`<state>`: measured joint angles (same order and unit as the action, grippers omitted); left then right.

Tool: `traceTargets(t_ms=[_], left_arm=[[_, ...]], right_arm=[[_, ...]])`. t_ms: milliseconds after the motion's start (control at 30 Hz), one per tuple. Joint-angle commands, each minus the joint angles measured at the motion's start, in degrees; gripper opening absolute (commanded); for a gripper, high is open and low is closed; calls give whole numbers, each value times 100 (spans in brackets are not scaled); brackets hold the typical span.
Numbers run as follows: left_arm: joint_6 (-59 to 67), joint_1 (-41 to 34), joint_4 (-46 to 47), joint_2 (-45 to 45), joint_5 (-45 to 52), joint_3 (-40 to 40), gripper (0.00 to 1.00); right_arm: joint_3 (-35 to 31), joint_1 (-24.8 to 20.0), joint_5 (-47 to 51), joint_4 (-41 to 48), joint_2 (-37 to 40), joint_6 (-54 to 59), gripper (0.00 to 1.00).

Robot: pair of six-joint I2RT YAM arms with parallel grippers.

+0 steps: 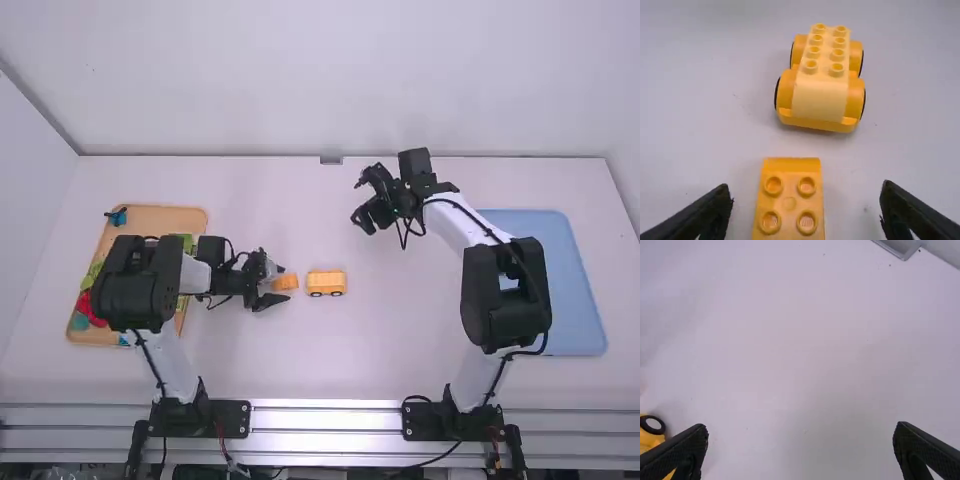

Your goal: Assemble lego blocks to make yellow taxi

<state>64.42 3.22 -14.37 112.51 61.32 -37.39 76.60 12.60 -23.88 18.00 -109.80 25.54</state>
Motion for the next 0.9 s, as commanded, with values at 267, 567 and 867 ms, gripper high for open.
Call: traceTargets(t_ms=[267, 567, 867], left_arm=[[302, 15, 188, 98, -79, -20, 73], [315, -22, 177, 118, -146, -20, 44], [361, -22, 170, 118, -455, -20, 33]], right_arm=[[144, 20, -50, 44, 116, 0, 98], [144, 20, -50, 44, 114, -28, 98], [144, 17, -7, 22, 116, -210, 99]])
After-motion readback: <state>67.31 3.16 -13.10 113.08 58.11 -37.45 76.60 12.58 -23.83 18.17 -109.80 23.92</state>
